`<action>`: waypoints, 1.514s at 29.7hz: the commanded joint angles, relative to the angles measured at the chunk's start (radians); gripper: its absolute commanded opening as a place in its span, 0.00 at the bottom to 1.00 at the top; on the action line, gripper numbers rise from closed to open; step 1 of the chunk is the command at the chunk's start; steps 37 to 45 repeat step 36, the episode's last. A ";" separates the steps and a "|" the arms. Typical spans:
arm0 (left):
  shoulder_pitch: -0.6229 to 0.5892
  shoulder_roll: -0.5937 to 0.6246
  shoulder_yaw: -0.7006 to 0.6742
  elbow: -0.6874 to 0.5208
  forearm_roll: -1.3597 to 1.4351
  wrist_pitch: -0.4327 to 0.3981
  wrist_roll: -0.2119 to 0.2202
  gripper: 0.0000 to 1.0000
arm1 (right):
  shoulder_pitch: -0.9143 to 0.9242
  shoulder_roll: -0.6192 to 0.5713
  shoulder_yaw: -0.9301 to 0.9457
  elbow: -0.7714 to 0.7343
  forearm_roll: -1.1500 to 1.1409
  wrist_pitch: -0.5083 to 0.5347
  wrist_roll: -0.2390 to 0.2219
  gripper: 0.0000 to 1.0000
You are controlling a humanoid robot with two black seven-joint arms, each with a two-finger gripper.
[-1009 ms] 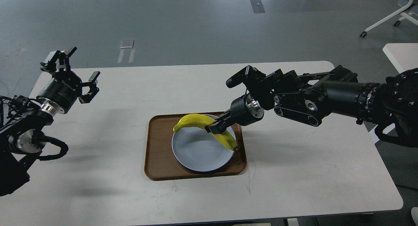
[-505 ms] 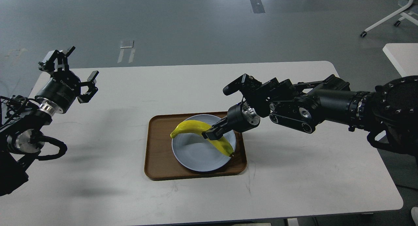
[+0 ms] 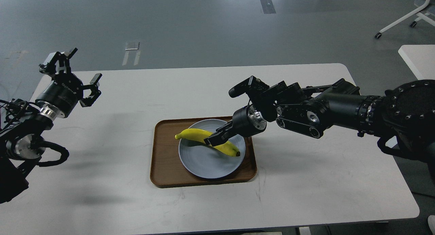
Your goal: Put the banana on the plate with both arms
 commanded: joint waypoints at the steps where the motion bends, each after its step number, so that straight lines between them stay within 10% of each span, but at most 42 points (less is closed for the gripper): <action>1: 0.000 0.001 -0.001 0.001 -0.001 0.000 0.000 0.98 | 0.008 -0.028 0.023 0.001 0.020 -0.003 0.000 0.95; 14: -0.003 -0.002 0.000 0.001 0.000 0.000 0.000 0.98 | -0.135 -0.301 0.451 0.016 0.512 0.000 0.000 1.00; 26: 0.000 -0.032 0.000 0.004 0.005 0.000 0.000 0.98 | -0.515 -0.321 0.877 0.015 0.916 0.003 0.000 1.00; 45: 0.000 -0.083 0.000 0.027 0.005 0.000 0.002 0.98 | -0.601 -0.321 0.907 0.015 0.965 0.006 0.000 1.00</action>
